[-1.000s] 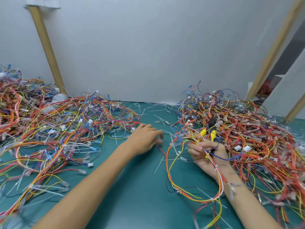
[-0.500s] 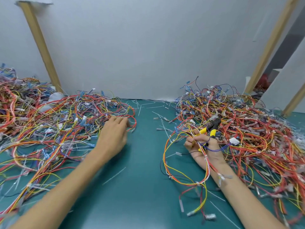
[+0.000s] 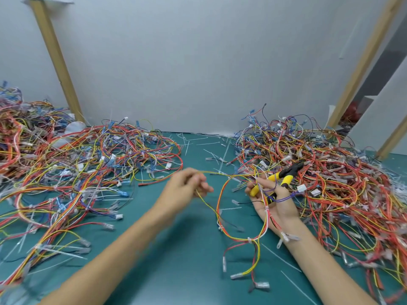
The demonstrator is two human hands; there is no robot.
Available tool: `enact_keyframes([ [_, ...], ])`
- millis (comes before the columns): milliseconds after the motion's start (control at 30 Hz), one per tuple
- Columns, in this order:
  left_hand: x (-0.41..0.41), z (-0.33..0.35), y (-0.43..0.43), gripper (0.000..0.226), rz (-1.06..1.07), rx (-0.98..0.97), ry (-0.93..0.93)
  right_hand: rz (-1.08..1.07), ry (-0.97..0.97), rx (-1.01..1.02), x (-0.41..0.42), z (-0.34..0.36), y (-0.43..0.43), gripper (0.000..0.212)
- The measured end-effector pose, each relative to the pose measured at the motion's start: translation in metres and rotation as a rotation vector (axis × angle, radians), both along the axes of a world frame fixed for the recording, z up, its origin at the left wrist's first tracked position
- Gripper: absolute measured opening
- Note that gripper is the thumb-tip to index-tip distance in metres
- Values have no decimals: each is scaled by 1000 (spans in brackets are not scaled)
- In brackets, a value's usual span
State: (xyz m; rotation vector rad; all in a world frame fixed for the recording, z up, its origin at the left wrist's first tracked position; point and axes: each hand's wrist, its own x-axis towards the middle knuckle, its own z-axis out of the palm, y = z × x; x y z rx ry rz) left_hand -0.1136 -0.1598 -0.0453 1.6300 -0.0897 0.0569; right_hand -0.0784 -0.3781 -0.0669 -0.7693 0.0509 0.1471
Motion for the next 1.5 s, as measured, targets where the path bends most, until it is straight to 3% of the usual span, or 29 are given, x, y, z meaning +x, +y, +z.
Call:
enact_keyframes([
  [67, 16, 16, 16, 27, 47, -169, 43, 27, -42, -89, -5, 4, 3, 14],
  [133, 32, 34, 31, 27, 77, -126, -2, 55, -73, -101, -8, 5, 9, 21],
  [200, 48, 54, 39, 29, 125, 33, -114, 111, -95, -87, -12, 7, 14, 27],
  [300, 63, 79, 44, 28, 191, 349, -259, 110, -175, -227, -16, 8, 17, 25],
  [367, 62, 82, 47, 18, 165, 600, -288, -19, -180, -357, -17, 9, 17, 18],
  [467, 45, 55, 44, 10, -19, 823, -271, -297, -144, -668, -13, 6, 10, 8],
  [567, 21, 10, 37, 29, -103, 940, -230, -416, -117, -945, -7, 3, 2, 8],
  [633, 12, -10, 32, 35, -51, 912, -210, -398, -94, -1068, -5, 3, -1, 20],
  [800, 5, -24, 10, 22, -3, 902, -294, -334, -239, -1370, -5, 2, -1, 20],
  [900, 3, -35, 6, 22, 46, 893, -314, -408, -364, -1617, -8, 2, 1, 28],
  [1000, 3, -43, 9, 23, 42, 836, -277, -544, -340, -1836, -9, 7, 0, 29],
  [1067, 4, -43, 9, 23, 75, 775, -261, -679, -313, -1837, -8, 11, -5, 27],
  [1133, 5, -44, 11, 24, 95, 730, -249, -815, -365, -1705, -8, 18, -11, 25],
  [1233, 6, -44, 13, 25, 89, 673, -236, -910, -636, -1480, -15, 30, -9, 31],
  [1300, 7, -44, 15, 25, 91, 638, -230, -862, -837, -1421, -26, 34, 3, 26],
  [1400, 10, -45, 16, 26, 76, 598, -233, -654, -931, -1557, -42, 27, 27, 31],
  [1500, 11, -46, 17, 27, 64, 510, -219, -485, -841, -1831, -45, 15, 39, 36],
])
